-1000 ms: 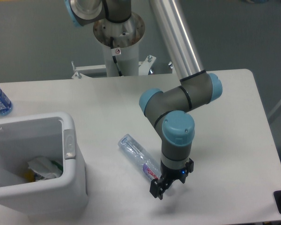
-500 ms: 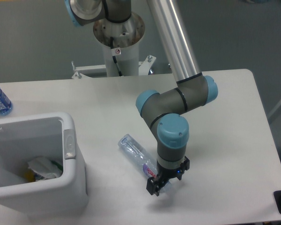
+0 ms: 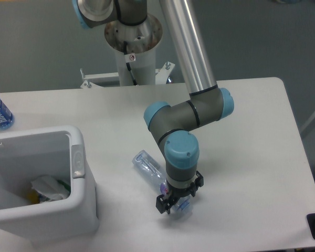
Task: Place the trash in the trash can
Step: 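Align the gripper fingers around the bottle's cap end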
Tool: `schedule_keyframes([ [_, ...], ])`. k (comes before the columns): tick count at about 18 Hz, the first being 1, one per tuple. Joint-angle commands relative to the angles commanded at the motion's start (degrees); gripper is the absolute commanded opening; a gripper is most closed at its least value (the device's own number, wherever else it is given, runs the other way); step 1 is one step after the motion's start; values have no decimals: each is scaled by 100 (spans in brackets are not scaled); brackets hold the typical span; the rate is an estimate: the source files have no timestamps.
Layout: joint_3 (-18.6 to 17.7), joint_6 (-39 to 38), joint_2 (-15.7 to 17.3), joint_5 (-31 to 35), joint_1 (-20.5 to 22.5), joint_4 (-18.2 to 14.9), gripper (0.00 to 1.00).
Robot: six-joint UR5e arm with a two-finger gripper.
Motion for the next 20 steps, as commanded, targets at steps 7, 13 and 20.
schedule_keyframes([
  [7, 9, 9, 9, 27, -26, -17, 71],
  [13, 9, 53, 26, 27, -26, -17, 70],
  [20, -9, 202, 141, 27, -26, -26, 62],
])
